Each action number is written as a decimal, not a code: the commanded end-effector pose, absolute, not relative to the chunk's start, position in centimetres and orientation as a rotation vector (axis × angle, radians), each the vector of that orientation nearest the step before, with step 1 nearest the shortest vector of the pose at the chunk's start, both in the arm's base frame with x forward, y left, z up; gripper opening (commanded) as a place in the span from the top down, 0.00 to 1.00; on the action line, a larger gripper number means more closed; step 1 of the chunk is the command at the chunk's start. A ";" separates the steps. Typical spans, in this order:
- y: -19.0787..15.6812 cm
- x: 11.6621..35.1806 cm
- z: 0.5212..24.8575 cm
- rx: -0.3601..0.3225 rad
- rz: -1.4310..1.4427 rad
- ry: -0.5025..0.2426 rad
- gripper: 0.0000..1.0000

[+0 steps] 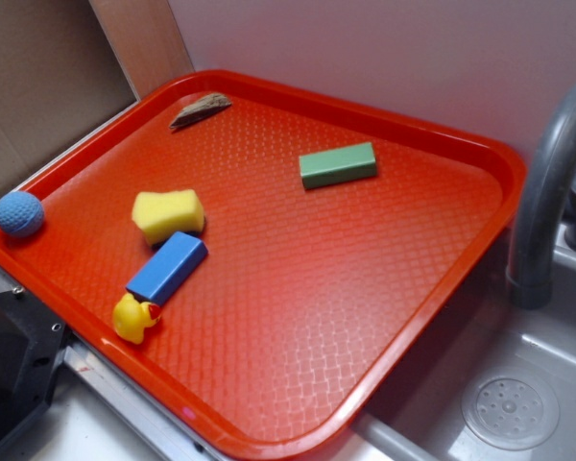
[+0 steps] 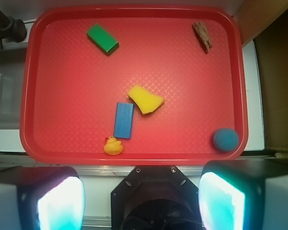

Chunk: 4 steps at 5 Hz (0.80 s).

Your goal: Grab the wood chip.

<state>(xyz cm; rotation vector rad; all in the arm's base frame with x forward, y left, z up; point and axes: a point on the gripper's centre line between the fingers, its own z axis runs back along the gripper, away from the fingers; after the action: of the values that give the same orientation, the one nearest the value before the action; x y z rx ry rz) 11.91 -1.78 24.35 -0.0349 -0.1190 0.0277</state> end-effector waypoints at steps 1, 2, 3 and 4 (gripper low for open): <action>-1.8 11.9 24.4 -0.035 0.028 -0.119 0.00; 1.7 16.9 19.4 -0.029 -0.107 -0.194 0.00; 3.6 22.4 15.9 -0.083 -0.218 -0.219 0.00; 4.3 27.6 12.6 -0.036 -0.327 -0.240 0.00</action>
<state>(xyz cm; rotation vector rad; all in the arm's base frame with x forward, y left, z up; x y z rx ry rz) 26.68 4.91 10.86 -0.0543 -0.1853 -0.3057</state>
